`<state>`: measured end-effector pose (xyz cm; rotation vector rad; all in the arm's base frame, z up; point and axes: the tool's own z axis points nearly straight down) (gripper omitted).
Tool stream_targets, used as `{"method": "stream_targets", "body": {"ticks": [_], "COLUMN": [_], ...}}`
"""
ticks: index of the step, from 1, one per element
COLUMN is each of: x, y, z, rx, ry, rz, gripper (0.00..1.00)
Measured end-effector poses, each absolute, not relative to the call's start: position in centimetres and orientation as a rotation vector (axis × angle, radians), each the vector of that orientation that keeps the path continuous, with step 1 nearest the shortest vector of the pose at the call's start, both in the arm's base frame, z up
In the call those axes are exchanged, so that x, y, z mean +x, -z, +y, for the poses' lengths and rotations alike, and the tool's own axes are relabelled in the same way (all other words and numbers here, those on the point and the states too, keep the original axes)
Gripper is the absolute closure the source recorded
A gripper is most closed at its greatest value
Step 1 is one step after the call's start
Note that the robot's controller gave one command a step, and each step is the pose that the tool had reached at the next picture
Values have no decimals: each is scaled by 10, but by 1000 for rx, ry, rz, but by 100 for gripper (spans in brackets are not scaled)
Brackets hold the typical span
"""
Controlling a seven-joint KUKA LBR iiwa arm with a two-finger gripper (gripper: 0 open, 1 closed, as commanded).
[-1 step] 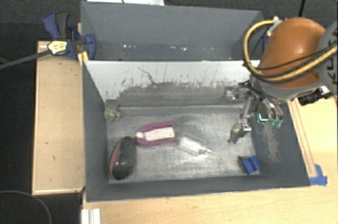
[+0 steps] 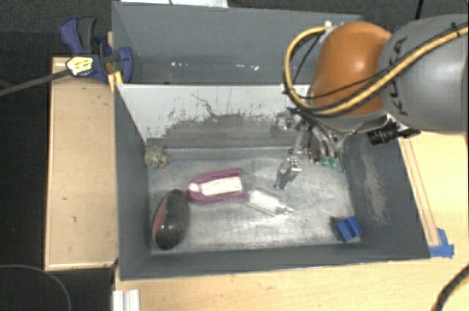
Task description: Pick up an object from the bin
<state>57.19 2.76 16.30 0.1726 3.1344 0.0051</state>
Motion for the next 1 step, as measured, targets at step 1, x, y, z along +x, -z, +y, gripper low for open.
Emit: {"method": "stream_targets", "body": {"ticks": [1], "x": [537], "y": [-70], "z": [102], "rx": [-229], "ry": [-3], "rz": [3133], "gripper": [0]}}
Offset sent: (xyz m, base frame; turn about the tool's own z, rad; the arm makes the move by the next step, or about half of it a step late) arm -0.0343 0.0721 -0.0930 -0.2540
